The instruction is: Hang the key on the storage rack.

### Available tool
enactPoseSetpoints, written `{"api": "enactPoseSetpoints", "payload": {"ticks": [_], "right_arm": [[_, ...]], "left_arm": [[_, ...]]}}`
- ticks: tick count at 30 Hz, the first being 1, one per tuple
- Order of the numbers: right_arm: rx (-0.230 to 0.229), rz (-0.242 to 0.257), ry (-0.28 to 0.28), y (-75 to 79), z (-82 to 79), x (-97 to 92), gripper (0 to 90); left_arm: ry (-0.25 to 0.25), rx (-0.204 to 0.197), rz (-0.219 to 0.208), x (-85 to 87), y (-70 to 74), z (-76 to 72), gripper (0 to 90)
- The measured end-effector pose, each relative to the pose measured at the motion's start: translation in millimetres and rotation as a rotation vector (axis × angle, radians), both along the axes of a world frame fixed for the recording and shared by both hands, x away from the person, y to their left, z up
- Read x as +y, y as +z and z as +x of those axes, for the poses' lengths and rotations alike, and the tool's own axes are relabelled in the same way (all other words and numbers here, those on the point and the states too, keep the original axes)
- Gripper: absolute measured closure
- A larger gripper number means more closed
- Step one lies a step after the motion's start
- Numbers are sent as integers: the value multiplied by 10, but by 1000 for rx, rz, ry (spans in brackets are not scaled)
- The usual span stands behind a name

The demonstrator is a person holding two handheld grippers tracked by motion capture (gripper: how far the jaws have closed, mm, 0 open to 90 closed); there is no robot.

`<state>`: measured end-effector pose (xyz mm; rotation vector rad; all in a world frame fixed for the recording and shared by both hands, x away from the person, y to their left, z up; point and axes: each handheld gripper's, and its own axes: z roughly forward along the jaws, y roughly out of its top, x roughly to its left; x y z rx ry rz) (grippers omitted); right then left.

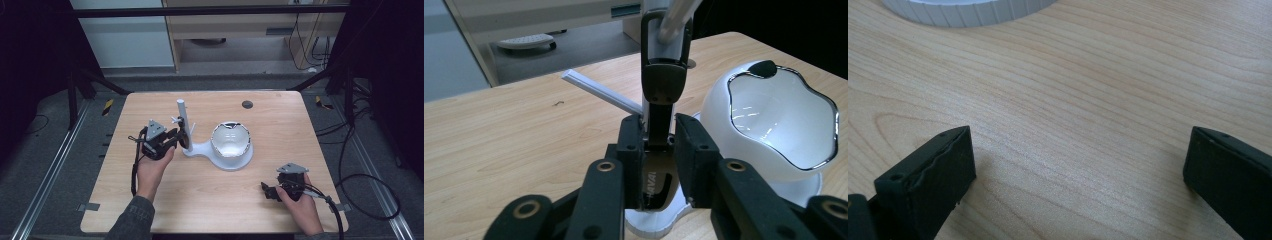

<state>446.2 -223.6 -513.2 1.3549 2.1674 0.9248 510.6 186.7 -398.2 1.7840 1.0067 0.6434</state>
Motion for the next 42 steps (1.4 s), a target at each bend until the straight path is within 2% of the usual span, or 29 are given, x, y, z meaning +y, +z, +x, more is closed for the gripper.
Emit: {"api": "enactPoseSetpoints", "payload": {"ticks": [3,7,10,11,14,16,17,18,19,20,24,26,30,36,38,40,42], "right_arm": [[3,3,0,2,-1,1,6],[6,4,-1,5,-3,2,6],[3,4,2,2,0,1,5],[4,4,0,3,-1,1,5],[4,4,0,3,-1,1,5],[4,5,1,3,-1,1,5],[5,5,-1,3,-3,2,5],[3,5,1,2,-1,1,5],[3,5,1,2,-1,1,5],[-1,-1,2,-2,1,-1,5],[4,4,2,2,-1,1,5],[6,5,1,4,-2,2,5],[6,4,0,4,-2,1,5],[1,2,-2,-1,-7,5,6],[1,2,-2,-1,-8,5,6],[2,3,-1,-1,-7,5,5],[2,3,-1,-1,-7,5,5]], "left_arm": [[3,-2,-7,30,13,-38,695],[5,10,7,61,24,-97,582],[-5,17,10,90,33,-126,534],[-17,23,16,104,36,-137,471],[-23,25,20,106,34,-153,417],[-32,30,23,108,27,-168,338],[-8,42,46,105,21,-183,219],[-8,42,46,105,21,-183,161],[-7,44,58,112,21,-193,161],[-2,40,59,121,21,-206,119],[0,51,44,197,21,-232,102],[-4,57,49,232,21,-243,93],[-21,51,41,297,41,-296,64],[-84,40,73,343,53,-402,39],[-86,42,98,355,43,-429,34],[-67,35,135,379,12,-461,22],[-61,50,128,427,-32,-479,23]]}}
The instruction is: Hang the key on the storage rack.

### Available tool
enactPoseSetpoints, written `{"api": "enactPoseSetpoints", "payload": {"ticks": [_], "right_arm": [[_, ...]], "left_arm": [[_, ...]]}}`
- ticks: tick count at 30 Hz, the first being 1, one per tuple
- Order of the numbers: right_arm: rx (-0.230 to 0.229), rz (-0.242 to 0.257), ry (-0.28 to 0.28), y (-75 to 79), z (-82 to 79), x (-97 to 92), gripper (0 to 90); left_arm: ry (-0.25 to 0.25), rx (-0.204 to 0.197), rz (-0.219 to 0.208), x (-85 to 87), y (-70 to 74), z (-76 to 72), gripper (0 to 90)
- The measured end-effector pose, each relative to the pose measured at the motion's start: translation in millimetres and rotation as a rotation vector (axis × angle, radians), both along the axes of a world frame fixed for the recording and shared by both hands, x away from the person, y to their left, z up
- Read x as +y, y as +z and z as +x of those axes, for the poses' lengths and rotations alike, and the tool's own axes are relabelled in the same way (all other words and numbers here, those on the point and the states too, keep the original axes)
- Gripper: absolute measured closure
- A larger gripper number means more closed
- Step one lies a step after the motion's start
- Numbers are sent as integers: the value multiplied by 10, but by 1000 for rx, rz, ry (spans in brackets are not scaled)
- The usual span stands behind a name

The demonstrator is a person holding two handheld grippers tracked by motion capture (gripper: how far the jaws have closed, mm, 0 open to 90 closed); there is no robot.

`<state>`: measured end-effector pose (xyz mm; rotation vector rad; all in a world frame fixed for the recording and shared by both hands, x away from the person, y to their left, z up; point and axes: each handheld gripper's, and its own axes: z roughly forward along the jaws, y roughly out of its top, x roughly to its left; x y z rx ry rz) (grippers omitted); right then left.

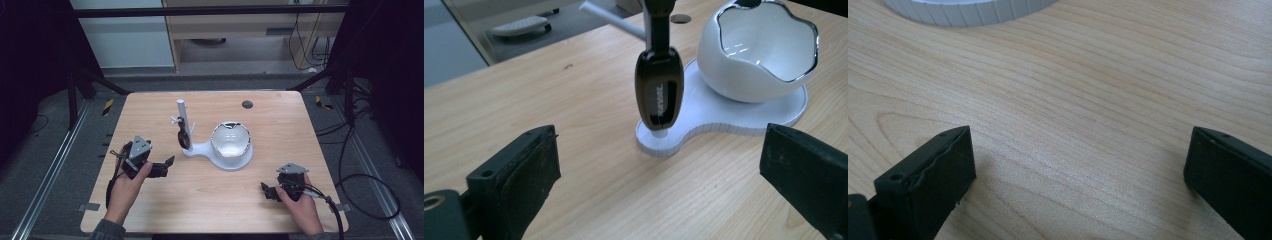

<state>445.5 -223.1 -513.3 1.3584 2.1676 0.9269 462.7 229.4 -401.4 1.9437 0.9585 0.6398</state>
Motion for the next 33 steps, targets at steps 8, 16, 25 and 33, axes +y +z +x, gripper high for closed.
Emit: {"api": "enactPoseSetpoints", "payload": {"ticks": [8,16,25,33], "right_arm": [[0,0,0,0,-1,0,5],[0,0,0,0,0,0,5],[0,0,0,0,-1,0,5],[-1,-3,-1,-1,-1,0,6]], "left_arm": [[44,39,12,250,-216,-75,27],[69,88,24,469,-393,-79,34],[94,137,23,620,-591,-71,48],[113,162,44,726,-719,-60,47]]}}
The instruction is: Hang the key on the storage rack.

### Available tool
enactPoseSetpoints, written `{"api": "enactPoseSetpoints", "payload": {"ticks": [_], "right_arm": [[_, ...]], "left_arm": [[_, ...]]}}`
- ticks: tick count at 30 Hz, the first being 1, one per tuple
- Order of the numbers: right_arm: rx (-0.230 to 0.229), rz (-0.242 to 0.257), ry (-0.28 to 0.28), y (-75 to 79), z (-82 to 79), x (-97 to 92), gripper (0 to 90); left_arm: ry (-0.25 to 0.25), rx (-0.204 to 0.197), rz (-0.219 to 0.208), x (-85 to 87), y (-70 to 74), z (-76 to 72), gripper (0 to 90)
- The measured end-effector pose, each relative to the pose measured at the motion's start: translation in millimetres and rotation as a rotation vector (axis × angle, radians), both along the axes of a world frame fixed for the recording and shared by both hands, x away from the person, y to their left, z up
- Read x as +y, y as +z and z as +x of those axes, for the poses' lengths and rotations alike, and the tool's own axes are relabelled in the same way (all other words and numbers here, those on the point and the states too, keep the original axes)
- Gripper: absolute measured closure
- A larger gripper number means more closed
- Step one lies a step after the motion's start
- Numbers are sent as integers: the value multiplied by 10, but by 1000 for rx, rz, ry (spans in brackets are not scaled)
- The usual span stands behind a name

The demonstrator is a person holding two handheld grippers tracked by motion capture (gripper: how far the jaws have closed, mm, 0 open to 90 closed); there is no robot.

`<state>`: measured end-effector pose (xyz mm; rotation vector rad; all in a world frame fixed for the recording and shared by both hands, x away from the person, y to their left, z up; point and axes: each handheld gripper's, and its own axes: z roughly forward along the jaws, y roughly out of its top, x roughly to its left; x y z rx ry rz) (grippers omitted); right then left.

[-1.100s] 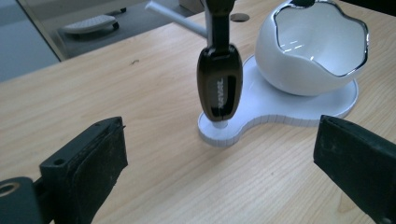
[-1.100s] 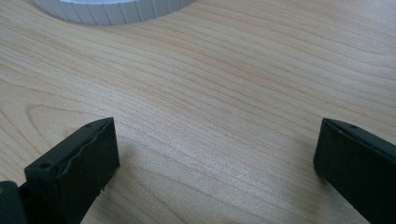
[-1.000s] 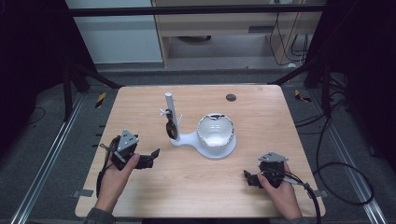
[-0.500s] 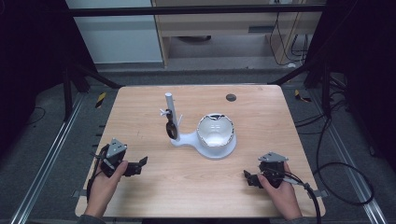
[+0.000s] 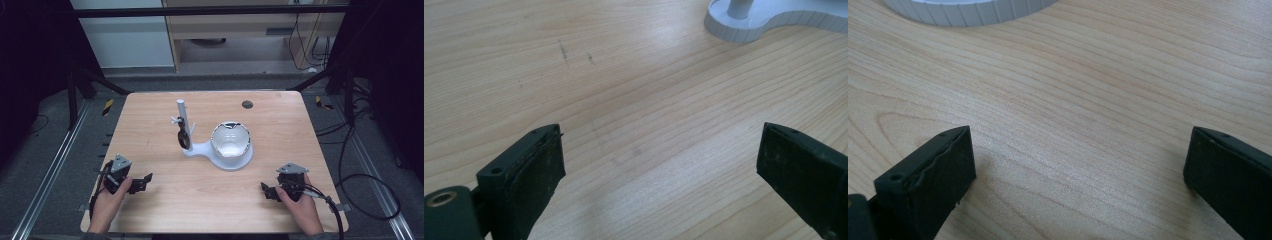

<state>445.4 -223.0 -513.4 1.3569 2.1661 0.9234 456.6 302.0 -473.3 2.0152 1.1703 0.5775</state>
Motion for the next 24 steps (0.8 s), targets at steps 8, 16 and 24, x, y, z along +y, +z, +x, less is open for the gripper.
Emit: {"api": "enactPoseSetpoints", "payload": {"ticks": [8,16,24], "right_arm": [[0,0,0,0,0,0,6],[0,0,0,0,0,0,6],[1,0,0,0,0,0,6]], "left_arm": [[16,9,24,75,-90,16,47],[25,8,43,131,-157,71,44],[31,23,51,122,-214,167,43]]}}
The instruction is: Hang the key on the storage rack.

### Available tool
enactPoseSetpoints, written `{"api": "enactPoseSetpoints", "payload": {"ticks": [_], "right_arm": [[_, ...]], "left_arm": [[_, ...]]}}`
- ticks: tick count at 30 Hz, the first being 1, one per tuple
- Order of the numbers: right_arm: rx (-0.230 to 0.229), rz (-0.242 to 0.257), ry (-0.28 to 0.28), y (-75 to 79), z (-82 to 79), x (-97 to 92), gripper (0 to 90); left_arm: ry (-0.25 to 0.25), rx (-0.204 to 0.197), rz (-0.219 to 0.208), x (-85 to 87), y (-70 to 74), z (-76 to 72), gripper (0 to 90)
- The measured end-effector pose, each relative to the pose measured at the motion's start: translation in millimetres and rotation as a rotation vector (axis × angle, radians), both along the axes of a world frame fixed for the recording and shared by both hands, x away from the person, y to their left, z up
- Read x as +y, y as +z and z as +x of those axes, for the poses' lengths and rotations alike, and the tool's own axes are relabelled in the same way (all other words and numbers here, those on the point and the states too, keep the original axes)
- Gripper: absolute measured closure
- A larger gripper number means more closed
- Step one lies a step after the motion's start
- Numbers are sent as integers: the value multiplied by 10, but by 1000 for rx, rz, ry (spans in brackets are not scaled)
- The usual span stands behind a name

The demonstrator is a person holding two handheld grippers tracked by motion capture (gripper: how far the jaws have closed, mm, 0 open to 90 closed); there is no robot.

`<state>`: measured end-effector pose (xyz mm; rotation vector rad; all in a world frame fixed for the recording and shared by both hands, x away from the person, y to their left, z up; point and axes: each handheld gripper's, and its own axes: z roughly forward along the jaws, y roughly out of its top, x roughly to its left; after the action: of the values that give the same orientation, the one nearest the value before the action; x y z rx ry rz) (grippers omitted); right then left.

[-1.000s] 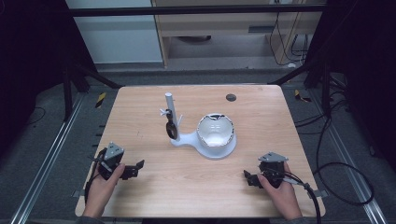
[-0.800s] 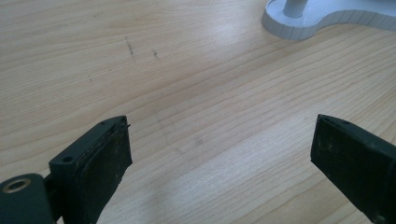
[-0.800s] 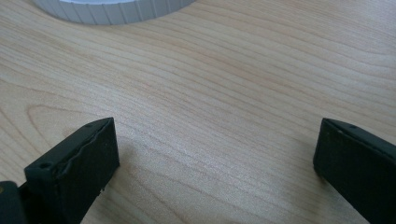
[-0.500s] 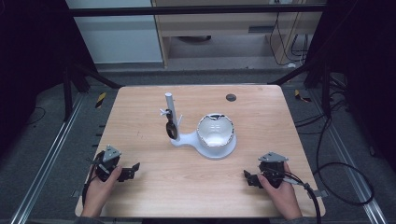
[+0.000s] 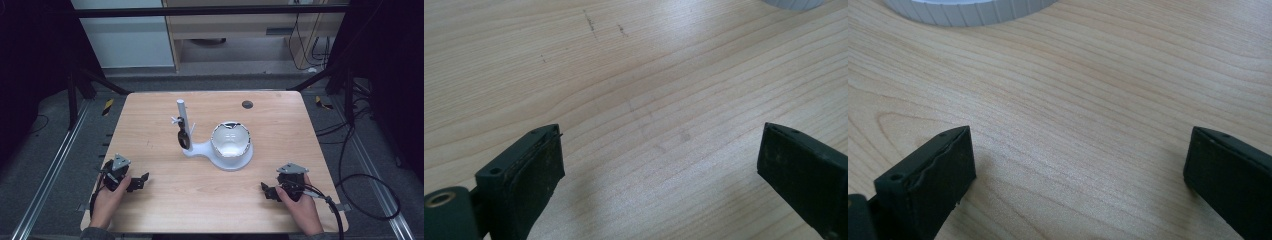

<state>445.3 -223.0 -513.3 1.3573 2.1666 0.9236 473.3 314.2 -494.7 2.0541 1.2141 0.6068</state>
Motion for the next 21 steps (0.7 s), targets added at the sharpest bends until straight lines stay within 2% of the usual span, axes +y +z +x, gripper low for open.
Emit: {"api": "enactPoseSetpoints", "payload": {"ticks": [21], "right_arm": [[0,0,0,0,0,0,5]], "left_arm": [[5,23,-10,-47,-113,93,43]]}}
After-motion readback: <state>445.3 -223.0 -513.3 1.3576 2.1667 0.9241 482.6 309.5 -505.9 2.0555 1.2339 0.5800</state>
